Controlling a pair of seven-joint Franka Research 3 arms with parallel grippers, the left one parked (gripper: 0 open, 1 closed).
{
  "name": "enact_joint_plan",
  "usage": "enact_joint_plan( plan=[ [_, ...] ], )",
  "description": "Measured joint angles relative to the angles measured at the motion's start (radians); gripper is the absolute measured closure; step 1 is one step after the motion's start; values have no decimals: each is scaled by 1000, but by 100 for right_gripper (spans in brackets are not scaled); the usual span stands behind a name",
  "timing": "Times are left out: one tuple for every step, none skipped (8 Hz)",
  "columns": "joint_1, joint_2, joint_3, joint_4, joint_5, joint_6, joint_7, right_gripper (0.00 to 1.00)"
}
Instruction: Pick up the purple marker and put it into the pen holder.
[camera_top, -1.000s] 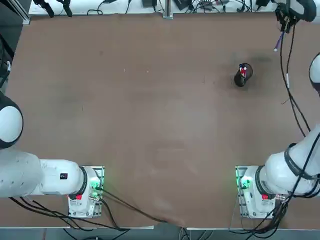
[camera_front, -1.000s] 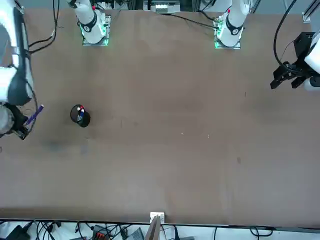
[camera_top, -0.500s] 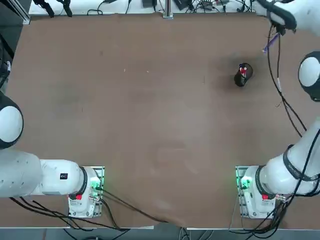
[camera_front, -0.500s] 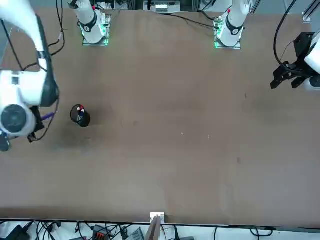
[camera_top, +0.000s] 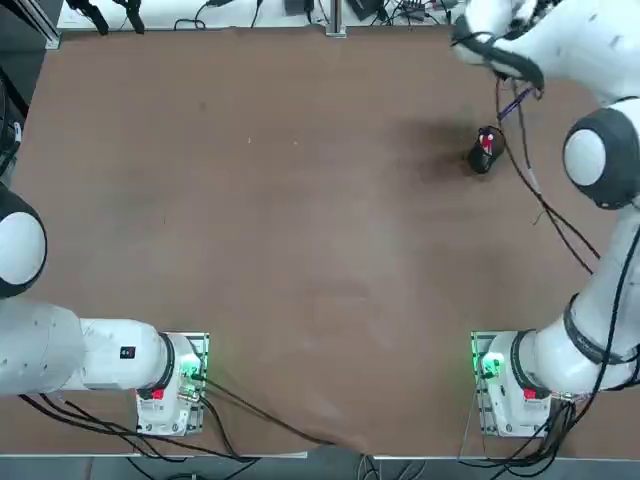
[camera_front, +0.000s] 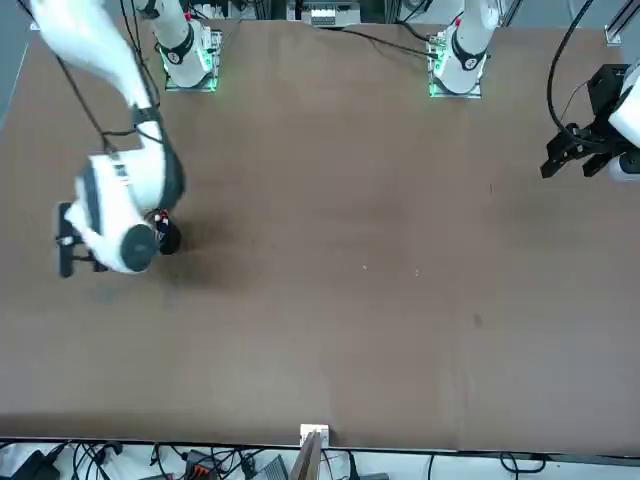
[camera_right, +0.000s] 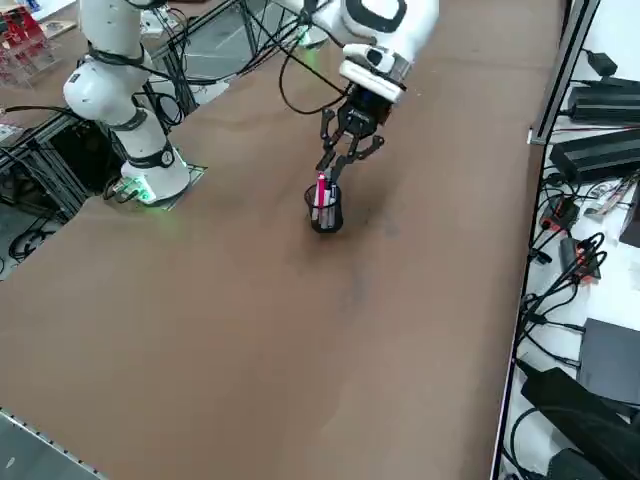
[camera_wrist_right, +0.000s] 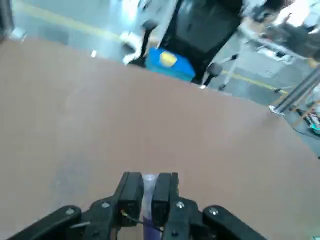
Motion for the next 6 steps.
enact_joint_plan(
  plan=[
    [29,31,-1,-1,-47,-49,85,85],
    [42,57,-3,-2,-98,-84,137,85],
    [42,69,-9,-1,-133,-105,161,85],
    [41,71,-16,-1,-143,-118,169,85],
    [43,72,-17,0,-143,-138,178,85],
    [54,75,-17,0,-143,-163,188,85]
  ],
)
